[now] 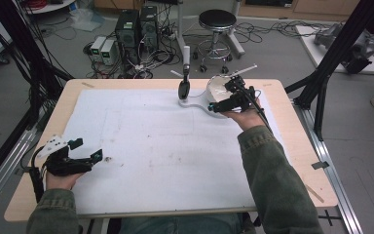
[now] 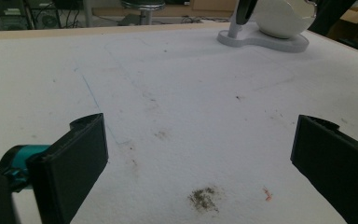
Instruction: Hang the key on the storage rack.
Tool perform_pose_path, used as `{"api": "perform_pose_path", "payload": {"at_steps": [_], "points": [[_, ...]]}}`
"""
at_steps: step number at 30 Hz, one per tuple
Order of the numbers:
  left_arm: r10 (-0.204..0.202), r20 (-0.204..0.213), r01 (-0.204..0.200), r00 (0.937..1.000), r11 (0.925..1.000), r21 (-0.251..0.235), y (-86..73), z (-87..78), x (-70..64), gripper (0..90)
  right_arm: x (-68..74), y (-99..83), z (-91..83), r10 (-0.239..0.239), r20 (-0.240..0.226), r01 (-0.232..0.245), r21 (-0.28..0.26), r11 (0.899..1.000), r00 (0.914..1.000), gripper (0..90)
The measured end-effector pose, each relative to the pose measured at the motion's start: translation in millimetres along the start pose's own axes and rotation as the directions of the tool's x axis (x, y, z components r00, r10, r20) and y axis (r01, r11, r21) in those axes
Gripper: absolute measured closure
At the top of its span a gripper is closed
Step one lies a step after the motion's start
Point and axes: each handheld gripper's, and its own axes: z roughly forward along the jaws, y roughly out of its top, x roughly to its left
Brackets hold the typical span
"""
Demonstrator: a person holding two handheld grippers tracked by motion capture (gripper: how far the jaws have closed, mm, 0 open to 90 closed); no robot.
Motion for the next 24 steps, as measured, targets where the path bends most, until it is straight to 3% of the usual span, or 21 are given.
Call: {"api": "perform_pose_path", "payload": {"at_steps": [9, 24], "points": [[0.004, 0.000, -0.004, 1.0000, 1.0000, 0.005, 0.1, 0.3, -0.6, 4.4, -13.3, -30.7, -9.2, 0.031, -0.030, -0.032, -0.043, 0.999, 0.9991, 0.6], [0.005, -0.001, -0.005, 1.0000, 0.9999, 0.011, -0.2, 0.3, -1.3, 4.4, -33.4, -74.6, -20.6, 0.082, -0.017, -0.083, -0.119, 0.989, 0.9965, 0.6]]}}
